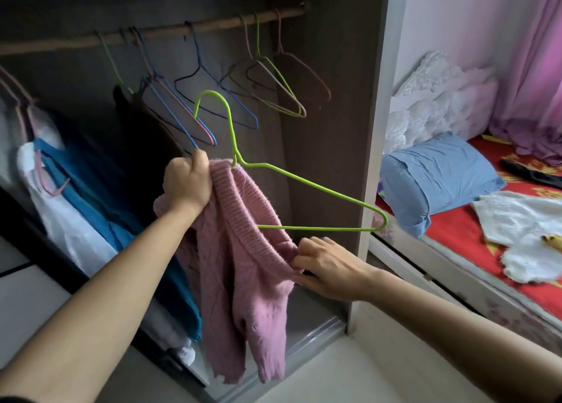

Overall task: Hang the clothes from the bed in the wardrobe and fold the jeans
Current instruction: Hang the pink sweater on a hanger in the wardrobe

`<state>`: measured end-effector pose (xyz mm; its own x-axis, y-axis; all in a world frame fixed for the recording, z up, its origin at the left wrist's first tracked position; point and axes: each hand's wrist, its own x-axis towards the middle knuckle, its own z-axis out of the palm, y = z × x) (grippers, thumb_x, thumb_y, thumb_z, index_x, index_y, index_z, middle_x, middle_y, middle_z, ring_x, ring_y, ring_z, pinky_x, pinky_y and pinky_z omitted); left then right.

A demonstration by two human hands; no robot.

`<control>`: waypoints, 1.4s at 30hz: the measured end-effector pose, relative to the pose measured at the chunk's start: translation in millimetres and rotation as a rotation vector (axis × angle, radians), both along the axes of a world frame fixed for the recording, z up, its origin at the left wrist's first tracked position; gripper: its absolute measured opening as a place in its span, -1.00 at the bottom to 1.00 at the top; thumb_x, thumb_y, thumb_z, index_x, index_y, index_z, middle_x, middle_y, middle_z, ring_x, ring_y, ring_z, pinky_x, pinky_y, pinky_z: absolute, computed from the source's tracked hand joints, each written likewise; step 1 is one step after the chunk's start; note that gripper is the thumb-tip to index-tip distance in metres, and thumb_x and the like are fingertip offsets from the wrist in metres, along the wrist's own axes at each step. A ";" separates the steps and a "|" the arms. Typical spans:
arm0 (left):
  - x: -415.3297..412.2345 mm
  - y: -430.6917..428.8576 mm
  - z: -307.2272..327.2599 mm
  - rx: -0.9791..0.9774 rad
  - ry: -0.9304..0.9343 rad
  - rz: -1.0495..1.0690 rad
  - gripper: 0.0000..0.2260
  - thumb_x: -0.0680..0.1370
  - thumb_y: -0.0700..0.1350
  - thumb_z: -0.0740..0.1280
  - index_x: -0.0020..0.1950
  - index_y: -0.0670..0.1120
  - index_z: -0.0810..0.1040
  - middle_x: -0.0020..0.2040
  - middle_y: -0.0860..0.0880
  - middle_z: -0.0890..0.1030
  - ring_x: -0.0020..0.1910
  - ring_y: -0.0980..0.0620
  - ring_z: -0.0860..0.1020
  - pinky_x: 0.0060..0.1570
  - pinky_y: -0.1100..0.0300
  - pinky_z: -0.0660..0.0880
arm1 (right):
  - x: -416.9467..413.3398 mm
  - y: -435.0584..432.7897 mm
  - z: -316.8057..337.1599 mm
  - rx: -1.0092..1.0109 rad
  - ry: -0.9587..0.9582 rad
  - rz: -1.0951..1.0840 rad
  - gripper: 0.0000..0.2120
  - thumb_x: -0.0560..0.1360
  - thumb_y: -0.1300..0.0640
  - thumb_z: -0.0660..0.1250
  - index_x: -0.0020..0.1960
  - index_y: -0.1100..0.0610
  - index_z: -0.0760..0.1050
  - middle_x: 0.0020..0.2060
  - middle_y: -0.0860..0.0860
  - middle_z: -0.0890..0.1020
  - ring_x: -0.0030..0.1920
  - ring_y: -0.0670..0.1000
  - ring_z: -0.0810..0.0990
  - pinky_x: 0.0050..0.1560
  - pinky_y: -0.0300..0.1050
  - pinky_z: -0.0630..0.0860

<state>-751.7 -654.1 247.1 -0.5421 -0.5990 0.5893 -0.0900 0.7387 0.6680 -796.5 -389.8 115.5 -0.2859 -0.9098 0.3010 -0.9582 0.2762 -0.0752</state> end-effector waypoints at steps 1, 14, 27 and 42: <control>1.7 -4.2 -1.2 0.011 -0.015 0.010 -0.58 0.48 0.05 0.06 -0.47 -0.20 0.28 -0.54 -0.13 0.30 -0.29 -0.30 0.51 -0.29 0.02 0.29 | 0.8 4.1 0.9 -0.069 -0.030 0.031 -0.65 0.66 -0.17 0.12 0.07 0.04 0.56 0.02 0.00 0.48 -0.04 0.01 0.46 0.03 -0.03 0.47; 7.0 -55.3 -30.5 0.115 -0.086 0.091 -0.61 0.42 0.04 0.12 -0.55 -0.13 0.24 -0.66 -0.01 0.23 -0.47 -0.12 0.32 -0.30 0.02 0.27 | -22.3 54.4 23.9 -0.413 0.112 -0.050 -0.79 0.58 0.03 0.24 -0.12 0.13 0.54 -0.04 0.00 0.53 -0.29 -0.04 0.49 -0.42 -0.20 0.46; -6.1 -21.4 -40.3 -0.336 -0.138 0.123 -0.39 0.56 0.07 0.00 -0.22 -0.39 0.61 -0.28 -0.45 0.57 -0.23 -0.45 0.57 -0.21 -0.08 0.47 | -34.6 56.1 49.9 -0.365 0.115 -0.124 -0.70 0.67 -0.02 0.10 0.07 0.16 0.50 0.06 0.04 0.46 -0.20 0.02 0.53 -0.27 -0.02 0.58; -18.6 25.3 -65.4 -0.269 -0.184 -0.475 -0.65 0.55 0.26 0.29 -0.21 0.03 0.64 -0.31 0.07 0.57 -0.25 0.08 0.59 -0.22 0.17 0.44 | -44.6 -5.2 56.9 -0.408 -0.283 -0.301 -0.75 0.67 0.05 0.22 0.11 0.18 0.59 -0.10 -0.01 0.63 -0.14 -0.07 0.55 -0.09 -0.23 0.42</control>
